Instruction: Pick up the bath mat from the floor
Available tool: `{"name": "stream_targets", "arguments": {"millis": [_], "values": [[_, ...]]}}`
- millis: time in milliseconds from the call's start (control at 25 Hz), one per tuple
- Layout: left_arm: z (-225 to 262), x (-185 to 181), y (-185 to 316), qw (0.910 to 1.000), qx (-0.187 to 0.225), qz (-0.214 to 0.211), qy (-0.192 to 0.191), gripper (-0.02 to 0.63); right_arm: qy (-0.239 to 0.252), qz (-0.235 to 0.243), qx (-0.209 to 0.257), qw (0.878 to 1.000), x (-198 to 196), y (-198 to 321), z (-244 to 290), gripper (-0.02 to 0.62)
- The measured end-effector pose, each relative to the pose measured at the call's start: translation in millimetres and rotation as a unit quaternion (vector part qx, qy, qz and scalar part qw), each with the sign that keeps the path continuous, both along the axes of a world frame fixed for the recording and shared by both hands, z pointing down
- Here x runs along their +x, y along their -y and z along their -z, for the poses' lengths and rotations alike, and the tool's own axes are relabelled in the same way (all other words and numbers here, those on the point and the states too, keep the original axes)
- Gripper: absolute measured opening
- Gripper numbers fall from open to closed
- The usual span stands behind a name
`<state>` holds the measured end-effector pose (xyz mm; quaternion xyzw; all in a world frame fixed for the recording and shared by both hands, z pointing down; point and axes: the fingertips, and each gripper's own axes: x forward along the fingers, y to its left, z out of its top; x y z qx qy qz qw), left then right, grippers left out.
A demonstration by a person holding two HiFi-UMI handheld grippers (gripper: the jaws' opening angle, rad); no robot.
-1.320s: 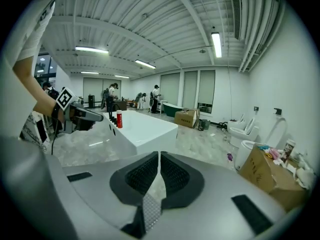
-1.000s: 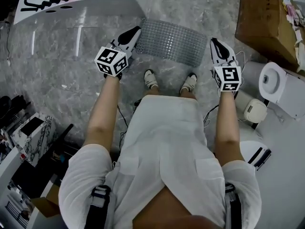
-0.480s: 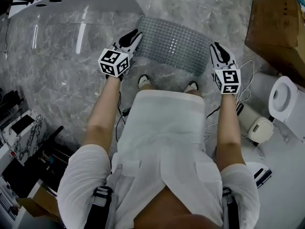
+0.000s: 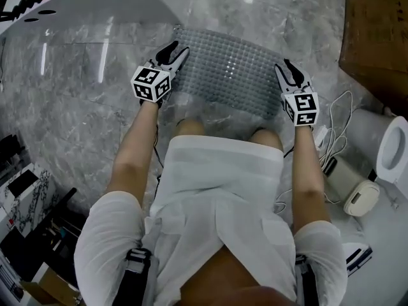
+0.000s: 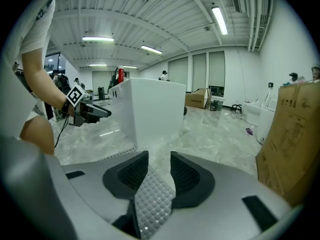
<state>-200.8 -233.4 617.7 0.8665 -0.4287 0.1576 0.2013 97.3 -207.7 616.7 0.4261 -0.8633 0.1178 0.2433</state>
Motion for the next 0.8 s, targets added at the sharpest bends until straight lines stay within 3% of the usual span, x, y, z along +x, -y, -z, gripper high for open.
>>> {"name": "stream_targets", "arguments": {"millis": [280,520,640,800], "values": [[-119.2,-22.7,23.6,0.9993,-0.010,0.015,0.033,0.198,0.009,-0.011,-0.029,0.999,11.6,19.9,-119.2,0.201],[-193.4,-42.2,31.7,0.9959,-0.045,0.048,0.062,0.255,-0.003,-0.036,-0.077,0.996,32.1,23.0,-203.0,0.236],[-225.7,-58.0,26.2,0.9906,-0.075,0.070,0.091,0.267,-0.011,-0.056,-0.117,0.992,46.9,12.9,-238.8,0.244],[-271.8,-75.6,12.3,0.9769,-0.135,0.066,0.151,0.309,-0.029,-0.092,-0.185,0.978,72.1,-3.9,-283.4,0.266]]}}
